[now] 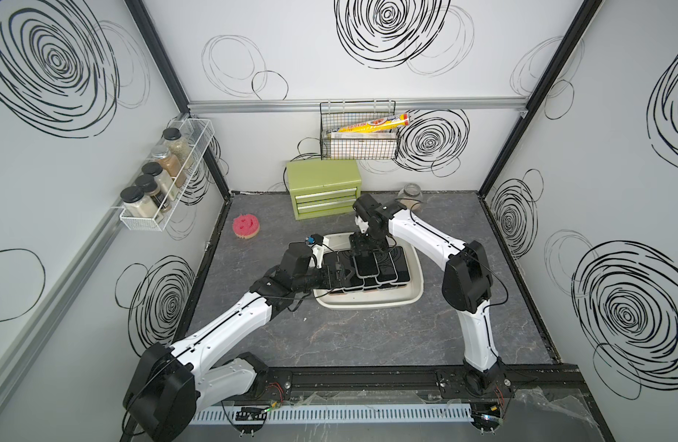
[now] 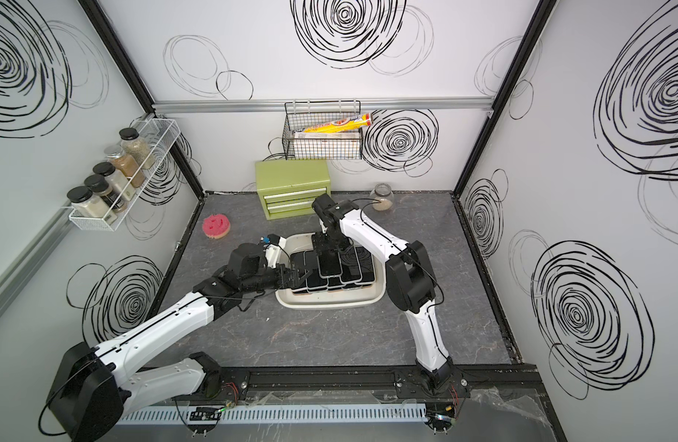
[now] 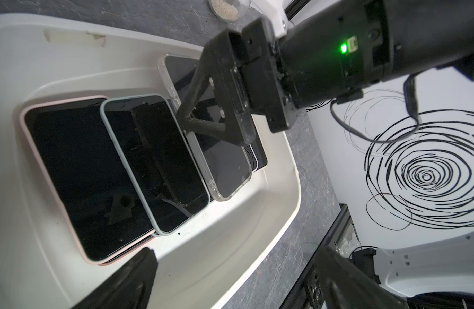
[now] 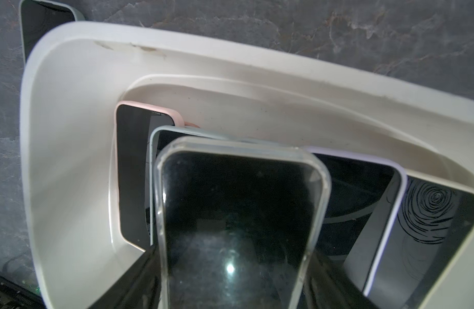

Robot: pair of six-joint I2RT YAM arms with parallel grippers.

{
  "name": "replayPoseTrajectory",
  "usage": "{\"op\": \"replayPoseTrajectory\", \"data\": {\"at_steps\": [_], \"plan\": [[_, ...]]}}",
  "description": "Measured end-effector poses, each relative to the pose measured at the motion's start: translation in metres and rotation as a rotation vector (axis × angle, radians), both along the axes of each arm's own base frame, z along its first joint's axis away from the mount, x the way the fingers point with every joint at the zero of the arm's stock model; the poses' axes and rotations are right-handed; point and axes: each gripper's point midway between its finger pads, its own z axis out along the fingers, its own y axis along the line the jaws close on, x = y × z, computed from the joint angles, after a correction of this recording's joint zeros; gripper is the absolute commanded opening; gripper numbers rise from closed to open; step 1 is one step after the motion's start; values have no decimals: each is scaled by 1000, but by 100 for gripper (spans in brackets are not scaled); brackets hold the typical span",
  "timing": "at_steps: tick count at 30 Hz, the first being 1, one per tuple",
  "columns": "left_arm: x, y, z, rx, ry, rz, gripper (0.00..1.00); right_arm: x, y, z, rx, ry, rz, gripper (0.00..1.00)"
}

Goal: Take the phone out of the storage box
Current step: Pick up the phone from the storage box.

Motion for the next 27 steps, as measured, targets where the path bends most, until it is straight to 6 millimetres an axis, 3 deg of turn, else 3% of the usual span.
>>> {"op": "replayPoseTrajectory", "data": {"at_steps": [15,19,27], "plan": [[28,-21,-61,22,122,87,98,-15,8,-3,72,85,32,53],[38,-27,-65,10,130,100,95,-18,10,-4,82,100,37,53],[55,-43,-57,-35,108,107,80,-20,14,-3,121,123,43,53]]}}
